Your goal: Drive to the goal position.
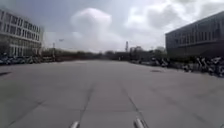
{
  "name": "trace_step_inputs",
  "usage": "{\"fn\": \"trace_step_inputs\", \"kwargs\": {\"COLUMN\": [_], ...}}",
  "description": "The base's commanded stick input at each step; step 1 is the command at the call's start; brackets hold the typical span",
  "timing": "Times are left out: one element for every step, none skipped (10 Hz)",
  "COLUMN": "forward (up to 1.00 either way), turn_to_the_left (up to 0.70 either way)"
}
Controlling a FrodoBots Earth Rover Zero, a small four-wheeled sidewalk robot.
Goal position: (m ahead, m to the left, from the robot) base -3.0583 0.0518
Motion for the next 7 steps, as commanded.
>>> {"fn": "trace_step_inputs", "kwargs": {"forward": [0.85,0.85,0.85,0.85,0.85,0.85,0.85], "turn_to_the_left": [0.0,0.0,0.0,0.0,0.0,0.0,0.0]}}
